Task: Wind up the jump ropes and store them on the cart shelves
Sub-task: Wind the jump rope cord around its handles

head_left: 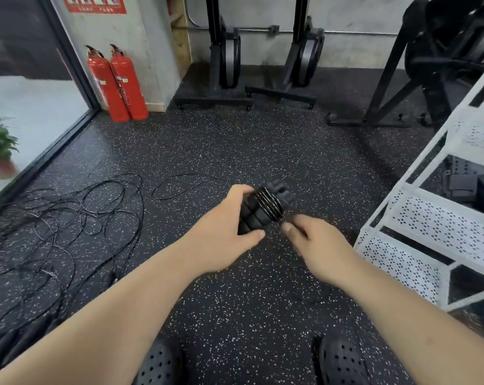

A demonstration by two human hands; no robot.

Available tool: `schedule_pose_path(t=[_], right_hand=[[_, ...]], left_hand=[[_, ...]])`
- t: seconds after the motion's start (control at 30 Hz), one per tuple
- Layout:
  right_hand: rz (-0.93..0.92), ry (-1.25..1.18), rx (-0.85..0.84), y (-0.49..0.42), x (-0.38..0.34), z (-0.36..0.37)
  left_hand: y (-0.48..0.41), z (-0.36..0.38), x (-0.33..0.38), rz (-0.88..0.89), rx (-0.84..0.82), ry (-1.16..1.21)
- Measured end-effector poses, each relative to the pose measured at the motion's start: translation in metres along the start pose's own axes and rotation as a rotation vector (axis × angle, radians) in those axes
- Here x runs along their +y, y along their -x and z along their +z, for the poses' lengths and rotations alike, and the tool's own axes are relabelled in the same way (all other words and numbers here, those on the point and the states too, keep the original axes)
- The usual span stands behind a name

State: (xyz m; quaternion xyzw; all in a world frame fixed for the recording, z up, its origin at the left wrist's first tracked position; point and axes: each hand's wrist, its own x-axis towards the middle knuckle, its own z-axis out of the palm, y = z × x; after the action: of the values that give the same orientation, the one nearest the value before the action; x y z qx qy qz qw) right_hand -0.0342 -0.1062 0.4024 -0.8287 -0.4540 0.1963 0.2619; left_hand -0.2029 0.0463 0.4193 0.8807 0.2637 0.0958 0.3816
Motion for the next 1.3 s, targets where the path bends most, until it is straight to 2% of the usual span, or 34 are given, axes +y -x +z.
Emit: schedule_pose_path(t=[0.1,0.2,0.3,0.43,0.57,0.67,0.8,0.93,1.13,1.3], right_hand=[[-0.038,0.156,-0.069,0.011,-0.009,0.006],[-0.120,0.387,-0.048,0.022,-0.022,0.010],[-0.238,0.622,-0.002,0.028,-0.037,0.007],[-0.333,0.730,0.076,0.028,-0.050,-0.006],[-0.350,0.620,0.157,0.022,-0.048,-0.027],[-0.276,0.451,0.104,0.016,-0.039,-0.046],[-0.129,0.166,-0.026,0.006,-0.025,-0.062],[-0.095,-0.012,-0.090,0.000,-0.017,-0.067],[-0.092,-0.238,-0.130,-0.001,-0.008,-0.069],[-0.100,-0.273,-0.094,-0.004,0.002,-0.067]], left_hand=[[-0.008,-0.007,-0.019,-0.089,0.140,-0.027],[-0.010,-0.010,-0.029,-0.166,0.181,-0.163],[-0.009,-0.006,-0.028,-0.156,0.226,-0.278],[-0.008,-0.001,-0.024,-0.115,0.204,-0.444],[-0.004,0.002,-0.015,0.036,0.052,-0.521],[0.002,0.006,-0.005,0.200,-0.097,-0.572],[0.006,0.009,0.005,0.349,-0.162,-0.547],[0.009,0.006,0.010,0.361,-0.210,-0.447],[0.010,0.006,0.017,0.272,-0.251,-0.354],[0.014,0.008,0.023,0.225,-0.300,-0.213]])
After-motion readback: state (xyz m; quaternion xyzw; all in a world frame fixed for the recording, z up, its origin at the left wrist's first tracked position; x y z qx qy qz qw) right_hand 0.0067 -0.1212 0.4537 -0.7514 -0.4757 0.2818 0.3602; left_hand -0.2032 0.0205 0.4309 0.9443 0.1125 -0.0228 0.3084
